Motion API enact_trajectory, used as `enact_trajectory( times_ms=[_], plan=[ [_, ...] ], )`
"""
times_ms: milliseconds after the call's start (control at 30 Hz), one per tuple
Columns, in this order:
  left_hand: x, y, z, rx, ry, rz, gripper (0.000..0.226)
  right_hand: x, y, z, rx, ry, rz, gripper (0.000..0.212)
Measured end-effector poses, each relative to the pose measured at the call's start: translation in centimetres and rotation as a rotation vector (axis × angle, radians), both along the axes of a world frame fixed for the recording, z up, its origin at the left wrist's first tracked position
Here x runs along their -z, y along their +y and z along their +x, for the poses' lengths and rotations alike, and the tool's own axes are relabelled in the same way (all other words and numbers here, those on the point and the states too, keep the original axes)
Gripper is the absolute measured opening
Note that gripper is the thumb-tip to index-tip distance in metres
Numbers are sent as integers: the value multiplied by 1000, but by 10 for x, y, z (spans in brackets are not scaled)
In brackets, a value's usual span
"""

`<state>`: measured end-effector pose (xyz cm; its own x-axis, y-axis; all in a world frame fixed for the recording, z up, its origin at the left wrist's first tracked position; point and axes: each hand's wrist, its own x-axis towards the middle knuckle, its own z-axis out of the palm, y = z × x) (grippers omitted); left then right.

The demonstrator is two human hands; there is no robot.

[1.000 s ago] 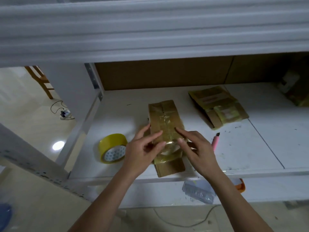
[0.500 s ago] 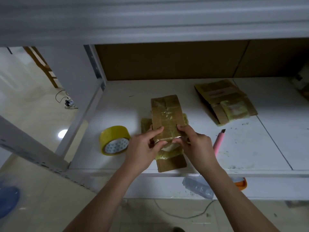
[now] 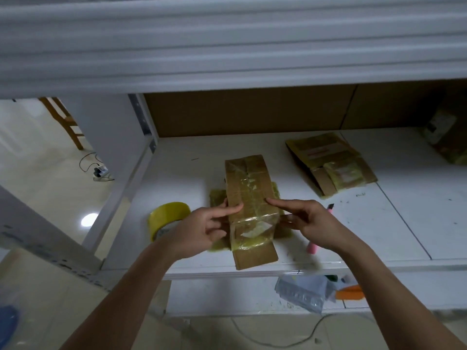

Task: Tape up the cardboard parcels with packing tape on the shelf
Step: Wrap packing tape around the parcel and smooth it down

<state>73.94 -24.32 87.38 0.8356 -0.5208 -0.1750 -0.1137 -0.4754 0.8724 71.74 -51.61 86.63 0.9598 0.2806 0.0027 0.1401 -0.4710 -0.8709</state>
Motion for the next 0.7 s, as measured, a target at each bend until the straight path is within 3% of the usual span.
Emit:
enact_trajectory(
  times_ms=[100, 233, 467, 700],
  plan=[
    [0, -7, -2, -85, 0, -86, 65, -2, 0, 1, -11, 12, 63, 51],
    [7, -15, -5, -198, -4, -192, 61, 2, 4, 2, 34, 10, 163, 54],
    [29, -31, -14, -388, -232, -194, 48, 33, 24, 6, 220, -250, 140, 36],
    [28, -27, -15, -342, -182, -215, 51, 34, 21, 5, 181, -282, 121, 42]
  ],
)
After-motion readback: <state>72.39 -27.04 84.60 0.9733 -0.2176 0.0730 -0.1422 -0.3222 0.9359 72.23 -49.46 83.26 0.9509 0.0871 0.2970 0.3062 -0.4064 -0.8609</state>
